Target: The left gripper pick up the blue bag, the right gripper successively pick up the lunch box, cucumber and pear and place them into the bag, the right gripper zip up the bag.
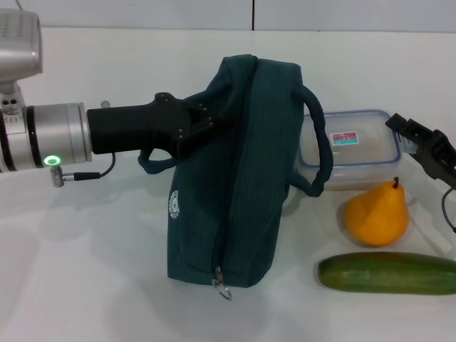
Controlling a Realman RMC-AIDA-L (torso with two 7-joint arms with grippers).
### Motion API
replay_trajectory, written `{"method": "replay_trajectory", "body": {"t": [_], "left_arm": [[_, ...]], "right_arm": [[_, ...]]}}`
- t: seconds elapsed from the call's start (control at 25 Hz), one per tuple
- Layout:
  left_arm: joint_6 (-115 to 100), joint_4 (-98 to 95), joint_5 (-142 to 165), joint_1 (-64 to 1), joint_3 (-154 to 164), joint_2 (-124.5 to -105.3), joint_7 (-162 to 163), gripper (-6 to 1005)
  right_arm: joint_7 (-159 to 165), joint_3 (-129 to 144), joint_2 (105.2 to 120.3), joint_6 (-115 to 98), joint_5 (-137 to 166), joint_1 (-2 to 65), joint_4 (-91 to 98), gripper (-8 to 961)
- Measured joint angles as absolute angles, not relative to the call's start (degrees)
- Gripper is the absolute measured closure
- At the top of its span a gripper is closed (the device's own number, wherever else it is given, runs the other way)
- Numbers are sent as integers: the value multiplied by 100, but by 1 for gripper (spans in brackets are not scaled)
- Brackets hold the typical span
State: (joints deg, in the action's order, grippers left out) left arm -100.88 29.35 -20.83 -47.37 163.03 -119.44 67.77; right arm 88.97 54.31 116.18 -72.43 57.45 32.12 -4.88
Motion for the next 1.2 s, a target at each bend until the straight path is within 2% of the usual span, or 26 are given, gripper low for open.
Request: {"method": "replay_trajectory", "body": {"t": [0.72, 1.2], "left_arm": [[-10110, 2936, -2091, -4807, 16303, -11943, 6793, 958], [-10127, 2935, -2114, -4882, 16303, -11936, 6771, 958]], "right_arm": [[8676, 5462, 11618, -7172, 5748, 3192, -392, 750], [7806, 5431, 11618, -7542, 5730, 2939, -151, 830]]}}
